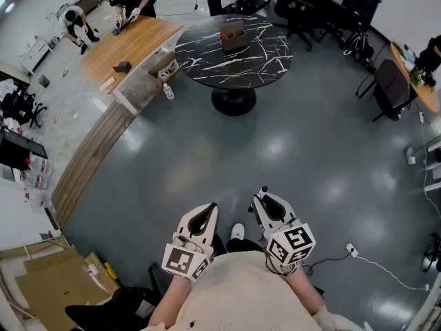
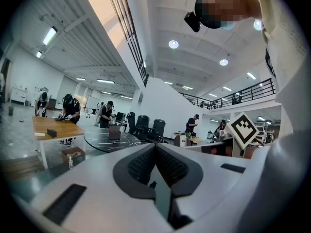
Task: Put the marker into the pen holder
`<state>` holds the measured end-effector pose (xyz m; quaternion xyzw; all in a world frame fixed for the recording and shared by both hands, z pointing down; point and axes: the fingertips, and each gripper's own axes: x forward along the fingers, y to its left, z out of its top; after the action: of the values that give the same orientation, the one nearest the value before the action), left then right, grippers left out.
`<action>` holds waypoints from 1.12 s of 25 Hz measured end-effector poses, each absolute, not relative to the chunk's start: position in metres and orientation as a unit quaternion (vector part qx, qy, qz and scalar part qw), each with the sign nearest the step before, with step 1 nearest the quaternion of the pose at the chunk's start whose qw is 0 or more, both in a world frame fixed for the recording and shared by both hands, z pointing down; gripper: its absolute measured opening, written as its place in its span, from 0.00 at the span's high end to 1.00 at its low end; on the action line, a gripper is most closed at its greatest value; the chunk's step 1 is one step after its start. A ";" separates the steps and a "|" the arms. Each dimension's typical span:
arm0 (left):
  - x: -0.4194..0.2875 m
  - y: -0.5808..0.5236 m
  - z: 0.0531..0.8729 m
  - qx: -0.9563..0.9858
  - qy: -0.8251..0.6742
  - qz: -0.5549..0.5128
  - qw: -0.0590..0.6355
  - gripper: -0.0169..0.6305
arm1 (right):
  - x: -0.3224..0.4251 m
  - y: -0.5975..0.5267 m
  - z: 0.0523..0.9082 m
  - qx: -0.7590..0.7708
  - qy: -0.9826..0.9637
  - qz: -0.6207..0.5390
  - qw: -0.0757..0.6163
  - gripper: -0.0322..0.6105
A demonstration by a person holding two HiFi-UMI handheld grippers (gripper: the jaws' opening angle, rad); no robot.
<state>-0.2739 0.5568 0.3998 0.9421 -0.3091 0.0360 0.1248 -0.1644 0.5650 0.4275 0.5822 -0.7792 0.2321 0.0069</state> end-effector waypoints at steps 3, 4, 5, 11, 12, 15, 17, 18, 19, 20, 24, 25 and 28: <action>-0.281 0.542 0.403 0.943 -0.309 0.042 0.121 0.96 | -0.171 0.558 0.426 0.585 -0.778 0.230 0.009 0.83; -0.283 0.534 0.404 0.942 -0.309 0.042 0.122 0.96 | -0.173 0.553 0.426 0.586 -0.777 0.231 0.011 0.83; -0.286 0.525 0.404 0.942 -0.309 0.041 0.125 0.96 | -0.174 0.547 0.428 0.588 -0.774 0.234 0.012 0.83; -0.298 0.453 0.413 0.946 -0.292 0.035 0.133 0.96 | -0.180 0.487 0.441 0.610 -0.752 0.249 0.028 0.83; -0.301 0.438 0.414 0.947 -0.287 0.036 0.135 0.96 | -0.186 0.474 0.442 0.613 -0.748 0.252 0.030 0.83; -0.316 0.395 0.414 0.952 -0.271 0.042 0.137 0.96 | -0.205 0.435 0.437 0.623 -0.738 0.257 0.028 0.83; -0.326 0.362 0.409 0.955 -0.259 0.038 0.137 0.96 | -0.214 0.408 0.431 0.633 -0.729 0.257 0.023 0.83; -0.331 0.347 0.406 0.957 -0.254 0.034 0.135 0.96 | -0.219 0.394 0.428 0.637 -0.727 0.255 0.022 0.83; -0.336 0.332 0.403 0.959 -0.249 0.031 0.132 0.96 | -0.224 0.382 0.424 0.640 -0.726 0.252 0.022 0.83; -0.340 0.319 0.401 0.961 -0.244 0.028 0.127 0.96 | -0.228 0.370 0.420 0.643 -0.725 0.248 0.021 0.83; -0.347 0.275 0.401 0.963 -0.237 0.032 0.124 0.96 | -0.235 0.337 0.413 0.651 -0.721 0.238 0.023 0.83; -0.346 0.267 0.402 0.962 -0.240 0.031 0.130 0.96 | -0.232 0.331 0.413 0.653 -0.719 0.238 0.024 0.83; -0.334 0.248 0.407 0.958 -0.243 0.032 0.148 0.96 | -0.216 0.311 0.416 0.659 -0.712 0.244 0.018 0.83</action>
<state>-0.3343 0.2482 0.4074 0.9582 -0.2427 0.0317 0.1483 -0.2158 0.3115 0.4158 0.6587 -0.7116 0.2435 0.0183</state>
